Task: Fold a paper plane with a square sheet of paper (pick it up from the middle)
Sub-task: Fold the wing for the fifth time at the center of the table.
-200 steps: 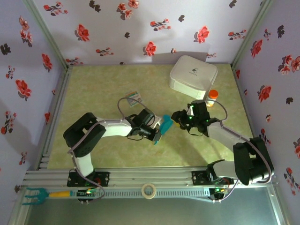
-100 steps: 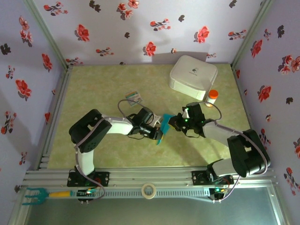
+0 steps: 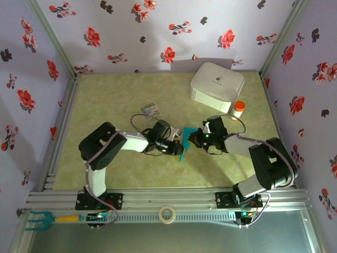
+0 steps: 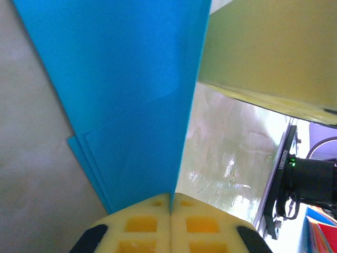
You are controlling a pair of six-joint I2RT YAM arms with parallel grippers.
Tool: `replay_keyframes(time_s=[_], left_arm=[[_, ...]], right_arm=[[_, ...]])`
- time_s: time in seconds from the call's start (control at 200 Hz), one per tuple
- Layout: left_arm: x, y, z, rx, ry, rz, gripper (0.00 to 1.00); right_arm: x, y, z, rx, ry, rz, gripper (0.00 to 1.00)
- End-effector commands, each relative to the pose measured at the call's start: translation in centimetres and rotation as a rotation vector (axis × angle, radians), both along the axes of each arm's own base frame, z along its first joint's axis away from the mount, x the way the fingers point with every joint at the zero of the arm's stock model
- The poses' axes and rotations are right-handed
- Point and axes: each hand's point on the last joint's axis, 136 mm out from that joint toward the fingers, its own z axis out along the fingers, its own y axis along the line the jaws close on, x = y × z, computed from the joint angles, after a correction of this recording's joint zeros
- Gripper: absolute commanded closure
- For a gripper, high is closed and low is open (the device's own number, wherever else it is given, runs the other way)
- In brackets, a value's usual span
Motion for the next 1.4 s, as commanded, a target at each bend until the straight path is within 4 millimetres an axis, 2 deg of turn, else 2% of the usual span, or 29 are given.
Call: replay_keyframes(time_s=[0.0,0.795,1.395], left_arm=[[-0.1,0.1,-0.7,-0.021,0.053,0.019,1.0],[0.7,0.5,-1.2,-0.08,0.179,0.114,1.0],[1.1,1.4,-2.8,-0.053,0.251,0.18,1.0]], right_arm=[[1.2,0.6,0.7,0.005,-0.053,0.012,0.89],[2.4,1.1,0.3,0.016,-0.089,0.036,0.89],[3.8,1.0,-0.9,0.038,-0.066,0.027,0.89]])
